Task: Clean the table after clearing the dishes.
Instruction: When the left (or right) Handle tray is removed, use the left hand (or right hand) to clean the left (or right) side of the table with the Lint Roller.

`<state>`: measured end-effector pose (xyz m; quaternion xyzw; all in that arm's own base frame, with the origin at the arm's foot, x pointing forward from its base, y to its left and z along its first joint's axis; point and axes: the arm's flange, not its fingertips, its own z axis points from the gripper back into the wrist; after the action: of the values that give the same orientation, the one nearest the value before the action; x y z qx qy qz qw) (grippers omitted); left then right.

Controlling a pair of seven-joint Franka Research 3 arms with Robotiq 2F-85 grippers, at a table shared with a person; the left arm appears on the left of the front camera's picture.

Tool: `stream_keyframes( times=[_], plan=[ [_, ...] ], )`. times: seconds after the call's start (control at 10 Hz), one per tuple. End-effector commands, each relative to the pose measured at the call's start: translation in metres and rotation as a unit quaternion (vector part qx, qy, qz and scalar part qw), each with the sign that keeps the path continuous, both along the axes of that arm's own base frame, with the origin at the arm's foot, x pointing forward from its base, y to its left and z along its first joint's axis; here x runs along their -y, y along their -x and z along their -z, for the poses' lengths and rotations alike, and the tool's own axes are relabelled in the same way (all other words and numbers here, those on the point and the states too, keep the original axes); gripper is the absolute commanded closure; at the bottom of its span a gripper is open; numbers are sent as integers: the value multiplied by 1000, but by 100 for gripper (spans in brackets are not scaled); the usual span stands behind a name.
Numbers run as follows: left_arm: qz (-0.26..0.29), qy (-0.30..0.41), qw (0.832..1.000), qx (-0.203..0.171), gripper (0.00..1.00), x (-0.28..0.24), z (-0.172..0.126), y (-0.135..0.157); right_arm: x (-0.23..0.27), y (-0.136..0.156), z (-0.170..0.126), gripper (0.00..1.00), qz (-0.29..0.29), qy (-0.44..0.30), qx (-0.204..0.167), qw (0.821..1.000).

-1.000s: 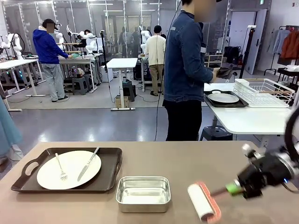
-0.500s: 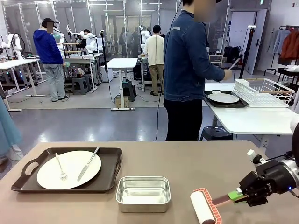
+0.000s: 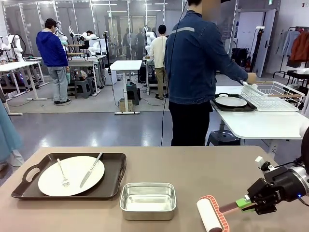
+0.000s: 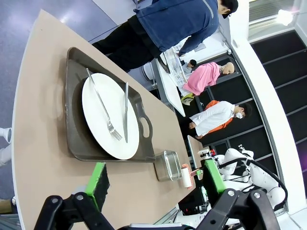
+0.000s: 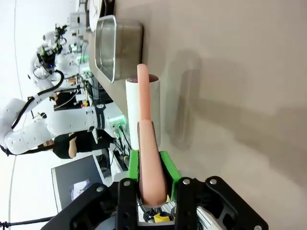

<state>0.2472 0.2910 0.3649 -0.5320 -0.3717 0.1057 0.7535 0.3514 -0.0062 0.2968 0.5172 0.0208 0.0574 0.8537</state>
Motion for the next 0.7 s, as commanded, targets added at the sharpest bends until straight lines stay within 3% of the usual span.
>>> stream_keyframes(
  times=[0.0, 0.2, 0.6],
  plan=[
    [0, 0, 1000, 3, 0, -1, -1, 2, -8, -5, -28, 78, 52, 24, -12, 998],
    [0, 0, 1000, 3, 0, -1, -1, 2, -20, -19, -41, 78, 71, 17, -36, 997],
    [0, 0, 1000, 3, 0, -1, -1, 2, -59, -46, -63, 78, 118, 107, -15, 987]
  ],
)
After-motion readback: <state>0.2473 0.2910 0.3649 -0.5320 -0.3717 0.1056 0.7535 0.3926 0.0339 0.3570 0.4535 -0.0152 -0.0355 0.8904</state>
